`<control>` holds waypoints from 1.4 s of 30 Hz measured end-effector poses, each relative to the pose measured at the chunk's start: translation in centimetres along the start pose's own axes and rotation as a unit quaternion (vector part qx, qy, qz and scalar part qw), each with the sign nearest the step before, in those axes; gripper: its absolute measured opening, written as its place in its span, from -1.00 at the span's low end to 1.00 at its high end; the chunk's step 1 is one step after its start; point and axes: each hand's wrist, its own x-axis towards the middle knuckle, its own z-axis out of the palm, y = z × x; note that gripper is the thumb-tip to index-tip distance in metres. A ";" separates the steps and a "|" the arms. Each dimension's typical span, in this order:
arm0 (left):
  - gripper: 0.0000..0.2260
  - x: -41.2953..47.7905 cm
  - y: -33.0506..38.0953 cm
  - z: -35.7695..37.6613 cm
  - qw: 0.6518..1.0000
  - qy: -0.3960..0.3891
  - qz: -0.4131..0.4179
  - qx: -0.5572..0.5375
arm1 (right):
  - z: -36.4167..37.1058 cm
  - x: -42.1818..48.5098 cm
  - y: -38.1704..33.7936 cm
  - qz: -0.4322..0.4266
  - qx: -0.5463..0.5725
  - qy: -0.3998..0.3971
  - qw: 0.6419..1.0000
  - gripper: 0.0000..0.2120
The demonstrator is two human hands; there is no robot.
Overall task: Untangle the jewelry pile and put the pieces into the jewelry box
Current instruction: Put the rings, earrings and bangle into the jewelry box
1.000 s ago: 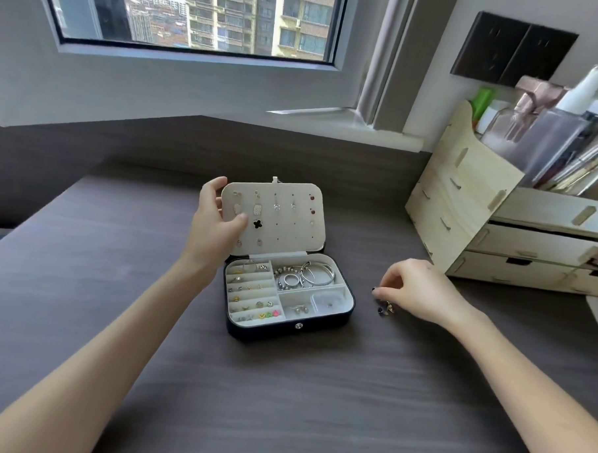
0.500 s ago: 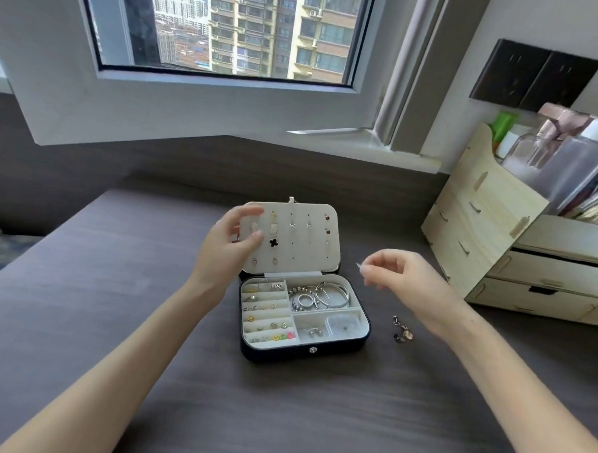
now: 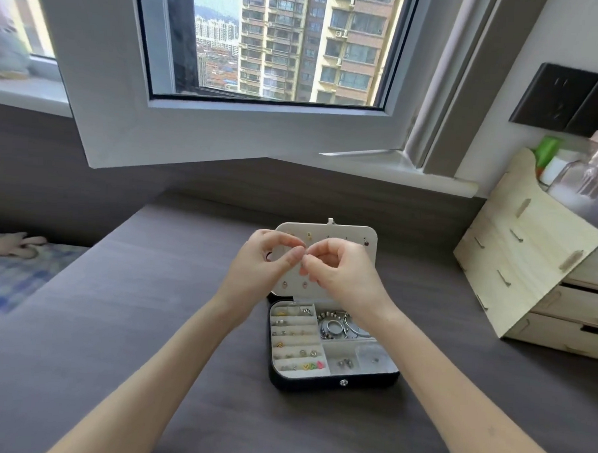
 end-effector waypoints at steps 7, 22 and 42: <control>-0.91 0.4 0.3 -0.1 1.000 -0.025 0.000 0.012 | 0.1 0.3 0.5 -0.017 -0.012 -0.005 1.000 -0.95; -0.87 0.8 0.4 -0.1 0.998 -0.040 0.004 0.042 | -1.8 0.8 0.9 -0.115 -0.119 -0.072 0.984 -0.93; -0.91 0.9 0.1 -0.7 0.941 0.056 -0.142 -0.303 | -2.3 0.0 4.1 -0.101 -0.387 0.073 0.913 -0.93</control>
